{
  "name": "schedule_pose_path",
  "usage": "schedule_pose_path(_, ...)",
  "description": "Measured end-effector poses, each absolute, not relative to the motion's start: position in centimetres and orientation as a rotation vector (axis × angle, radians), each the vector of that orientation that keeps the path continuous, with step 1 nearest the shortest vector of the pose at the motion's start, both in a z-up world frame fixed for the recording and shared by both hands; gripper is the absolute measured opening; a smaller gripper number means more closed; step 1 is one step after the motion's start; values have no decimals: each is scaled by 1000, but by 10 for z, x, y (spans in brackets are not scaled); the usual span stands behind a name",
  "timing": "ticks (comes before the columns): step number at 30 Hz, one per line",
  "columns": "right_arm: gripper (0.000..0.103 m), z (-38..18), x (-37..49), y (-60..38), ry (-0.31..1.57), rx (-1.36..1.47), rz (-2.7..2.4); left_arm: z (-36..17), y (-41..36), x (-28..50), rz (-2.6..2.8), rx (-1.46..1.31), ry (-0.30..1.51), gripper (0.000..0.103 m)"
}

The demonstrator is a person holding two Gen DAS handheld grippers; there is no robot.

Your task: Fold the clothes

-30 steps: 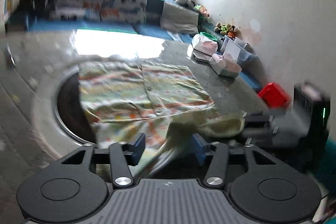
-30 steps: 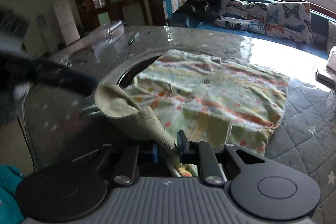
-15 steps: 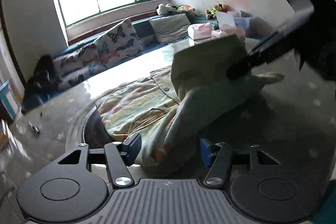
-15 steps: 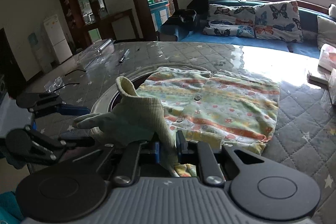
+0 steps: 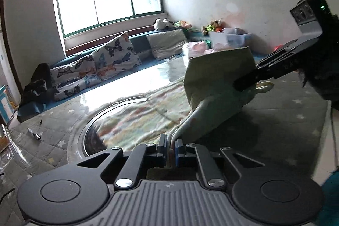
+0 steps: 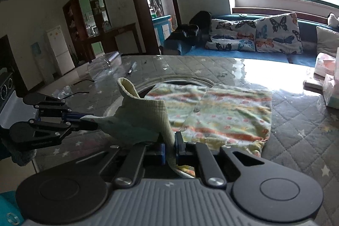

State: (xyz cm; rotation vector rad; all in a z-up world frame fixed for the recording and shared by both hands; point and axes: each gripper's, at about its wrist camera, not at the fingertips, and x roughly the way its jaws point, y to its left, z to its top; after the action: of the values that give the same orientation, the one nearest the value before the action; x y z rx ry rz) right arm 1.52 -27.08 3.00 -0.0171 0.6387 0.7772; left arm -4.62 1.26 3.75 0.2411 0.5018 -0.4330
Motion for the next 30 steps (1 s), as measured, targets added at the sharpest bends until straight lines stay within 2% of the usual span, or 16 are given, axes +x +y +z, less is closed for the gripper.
schedule_pose_path(6, 7, 46, -25, -281, 640, -46, 824, 58, 14, -80, -481, 205, 489, 8)
schedule_pose_path(10, 7, 51, -27, -280, 646, -57, 833, 61, 20, -64, -458, 168, 501, 8)
schedule_pose_path(18, 7, 60, 29, -256, 641, -99, 843, 65, 32, -31, -410, 93, 526, 8)
schedule_pose_path(23, 7, 64, 80, -230, 639, -139, 845, 61, 45, 15, -356, 50, 558, 8)
schedule_pose_path(30, 7, 29, 152, -184, 698, -166, 806, 25, 66, 87, -270, -51, 699, 8)
